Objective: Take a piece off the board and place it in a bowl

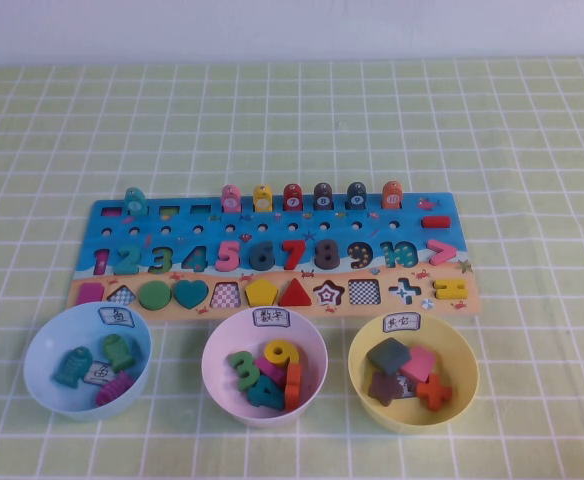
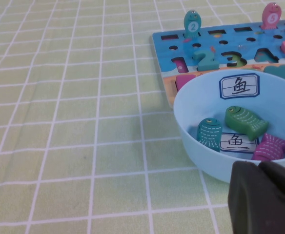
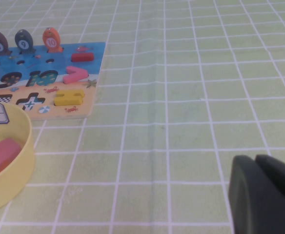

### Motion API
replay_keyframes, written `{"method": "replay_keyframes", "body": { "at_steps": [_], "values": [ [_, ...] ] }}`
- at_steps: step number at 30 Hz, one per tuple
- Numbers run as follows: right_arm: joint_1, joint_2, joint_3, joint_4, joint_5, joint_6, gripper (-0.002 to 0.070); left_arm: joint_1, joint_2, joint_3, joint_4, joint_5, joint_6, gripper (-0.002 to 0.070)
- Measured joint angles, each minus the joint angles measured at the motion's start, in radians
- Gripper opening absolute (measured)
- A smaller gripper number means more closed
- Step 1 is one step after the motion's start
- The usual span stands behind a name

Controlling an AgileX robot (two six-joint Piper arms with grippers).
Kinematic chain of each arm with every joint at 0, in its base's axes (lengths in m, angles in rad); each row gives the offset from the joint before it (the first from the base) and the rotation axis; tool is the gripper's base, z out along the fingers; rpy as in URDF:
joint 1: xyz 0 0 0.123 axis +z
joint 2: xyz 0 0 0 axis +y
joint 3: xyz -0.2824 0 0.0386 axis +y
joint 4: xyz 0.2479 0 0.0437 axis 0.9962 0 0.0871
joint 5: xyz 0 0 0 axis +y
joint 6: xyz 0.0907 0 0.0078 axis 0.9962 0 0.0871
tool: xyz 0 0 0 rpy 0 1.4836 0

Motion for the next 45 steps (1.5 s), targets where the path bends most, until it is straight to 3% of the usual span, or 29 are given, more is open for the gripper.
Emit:
{"method": "replay_keyframes", "body": {
  "at_steps": [4,11,21,26,32,35,42,45],
  "values": [
    [0.0,0.0,0.0,0.0,0.0,0.0,-0.0017,0.0,0.0,0.0,-0.072,-0.02,-0.014,-0.0008],
    [0.0,0.0,0.0,0.0,0.0,0.0,-0.0017,0.0,0.0,0.002,-0.663,-0.184,-0.239,-0.0007],
    [0.0,0.0,0.0,0.0,0.0,0.0,-0.0017,0.0,0.0,0.002,-0.761,-0.266,-0.151,-0.0008],
    [0.0,0.0,0.0,0.0,0.0,0.0,-0.0017,-0.002,0.037,-0.133,-0.698,-0.017,-0.074,-0.0007],
    [0.0,0.0,0.0,0.0,0.0,0.0,-0.0017,-0.002,0.316,-0.515,-0.331,0.377,-0.024,-0.0007],
    [0.0,0.0,0.0,0.0,0.0,0.0,-0.0017,-0.002,0.492,-0.69,-0.197,0.534,0.08,-0.0007],
    [0.0,0.0,0.0,0.0,0.0,0.0,-0.0017,-0.002,0.803,-0.954,-0.171,0.538,0.179,-0.0007],
    [0.0,0.0,0.0,0.0,0.0,0.0,-0.0017,-0.002,0.95,-1.084,-0.173,0.625,0.186,-0.0007]
  ]
}}
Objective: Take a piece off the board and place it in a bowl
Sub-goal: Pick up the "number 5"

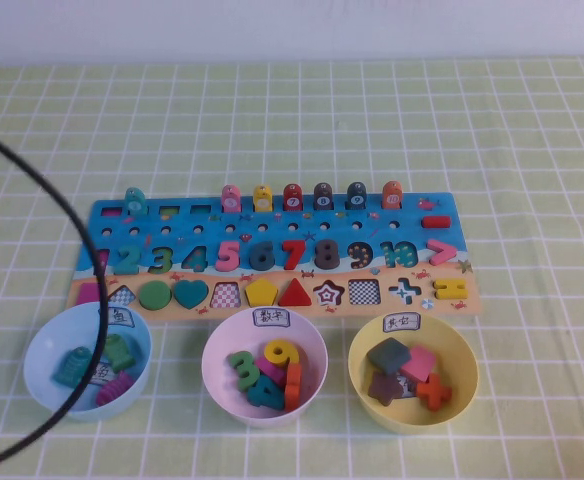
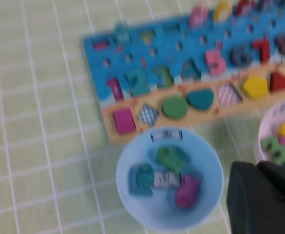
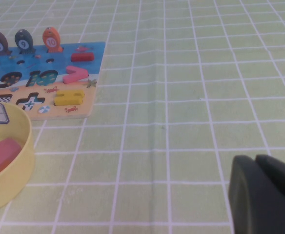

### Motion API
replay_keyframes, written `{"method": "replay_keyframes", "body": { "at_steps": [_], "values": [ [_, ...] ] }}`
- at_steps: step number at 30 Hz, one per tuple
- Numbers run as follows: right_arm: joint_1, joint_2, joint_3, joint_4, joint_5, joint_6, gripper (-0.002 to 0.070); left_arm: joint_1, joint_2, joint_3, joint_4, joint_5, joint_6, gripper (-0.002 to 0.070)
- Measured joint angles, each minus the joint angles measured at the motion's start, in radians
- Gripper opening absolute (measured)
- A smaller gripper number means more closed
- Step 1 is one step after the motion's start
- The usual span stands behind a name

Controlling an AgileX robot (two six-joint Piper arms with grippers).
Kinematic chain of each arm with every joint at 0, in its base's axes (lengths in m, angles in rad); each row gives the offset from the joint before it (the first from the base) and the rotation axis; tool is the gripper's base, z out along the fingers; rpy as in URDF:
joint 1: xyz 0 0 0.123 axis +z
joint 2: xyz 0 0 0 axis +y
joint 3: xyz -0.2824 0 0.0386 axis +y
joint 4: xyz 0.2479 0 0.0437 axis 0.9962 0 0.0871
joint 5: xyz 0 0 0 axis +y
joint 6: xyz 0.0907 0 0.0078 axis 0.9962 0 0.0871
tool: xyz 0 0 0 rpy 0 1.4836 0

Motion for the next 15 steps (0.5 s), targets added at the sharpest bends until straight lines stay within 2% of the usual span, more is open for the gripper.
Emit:
{"method": "replay_keyframes", "body": {
  "at_steps": [4,9,12,15],
  "values": [
    [0.0,0.0,0.0,0.0,0.0,0.0,-0.0017,0.0,0.229,-0.168,0.002,0.188,0.032,-0.0007],
    [0.0,0.0,0.0,0.0,0.0,0.0,-0.0017,-0.015,0.432,-0.316,0.031,0.231,0.04,-0.0007],
    [0.0,0.0,0.0,0.0,0.0,0.0,-0.0017,-0.071,0.529,-0.369,0.074,0.233,0.038,-0.0007],
    [0.0,0.0,0.0,0.0,0.0,0.0,-0.0017,-0.158,0.608,-0.412,0.14,0.234,0.027,-0.0007]
  ]
}}
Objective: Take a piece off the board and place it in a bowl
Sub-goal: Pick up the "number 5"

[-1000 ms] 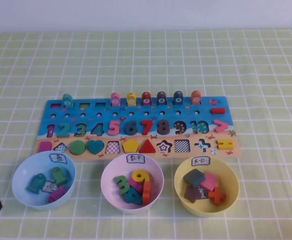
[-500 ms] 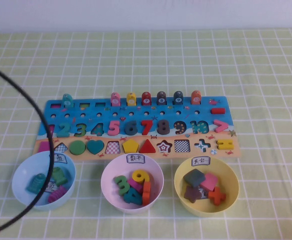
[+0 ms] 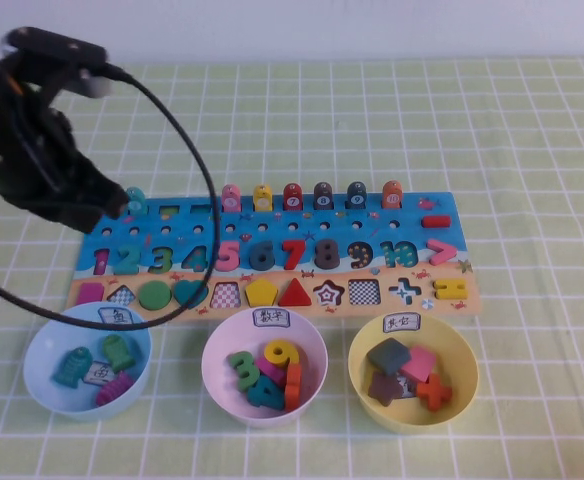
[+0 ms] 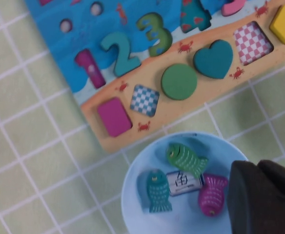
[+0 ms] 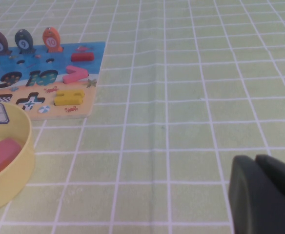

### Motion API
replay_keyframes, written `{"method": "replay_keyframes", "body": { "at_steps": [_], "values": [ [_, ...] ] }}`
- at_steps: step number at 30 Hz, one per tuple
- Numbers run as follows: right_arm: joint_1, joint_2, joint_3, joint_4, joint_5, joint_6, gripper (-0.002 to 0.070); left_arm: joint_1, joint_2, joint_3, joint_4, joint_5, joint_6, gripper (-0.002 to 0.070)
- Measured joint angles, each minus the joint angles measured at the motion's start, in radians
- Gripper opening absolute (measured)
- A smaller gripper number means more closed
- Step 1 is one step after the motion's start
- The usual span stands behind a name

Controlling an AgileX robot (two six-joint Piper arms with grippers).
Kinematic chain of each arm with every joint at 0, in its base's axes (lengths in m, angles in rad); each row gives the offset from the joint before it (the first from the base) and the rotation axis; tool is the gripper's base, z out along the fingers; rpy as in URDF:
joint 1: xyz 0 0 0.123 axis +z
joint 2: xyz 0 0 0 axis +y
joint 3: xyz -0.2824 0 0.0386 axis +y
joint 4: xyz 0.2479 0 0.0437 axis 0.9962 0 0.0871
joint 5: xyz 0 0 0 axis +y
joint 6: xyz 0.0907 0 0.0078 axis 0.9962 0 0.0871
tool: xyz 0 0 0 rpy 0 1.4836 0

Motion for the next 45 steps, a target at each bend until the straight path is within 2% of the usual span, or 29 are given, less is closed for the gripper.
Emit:
{"method": "replay_keyframes", "body": {
  "at_steps": [3,9,18,30,37,41,45],
  "values": [
    [0.0,0.0,0.0,0.0,0.0,0.0,-0.0017,-0.073,0.083,-0.044,0.057,0.001,-0.022,-0.0007],
    [0.0,0.0,0.0,0.0,0.0,0.0,-0.0017,-0.133,0.24,-0.139,0.061,0.001,-0.045,-0.0007],
    [0.0,0.0,0.0,0.0,0.0,0.0,-0.0017,-0.148,0.401,-0.278,0.051,-0.001,-0.117,-0.0007],
    [0.0,0.0,0.0,0.0,0.0,0.0,-0.0017,-0.211,0.518,-0.308,0.029,-0.054,-0.129,-0.0007],
    [0.0,0.0,0.0,0.0,0.0,0.0,-0.0017,-0.219,0.566,-0.328,0.039,-0.075,-0.18,-0.0006],
    [0.0,0.0,0.0,0.0,0.0,0.0,-0.0017,-0.219,0.577,-0.328,0.088,-0.077,-0.211,0.0057],
    [0.0,0.0,0.0,0.0,0.0,0.0,-0.0017,-0.219,0.577,-0.329,0.107,-0.085,-0.251,0.027]
  ]
}}
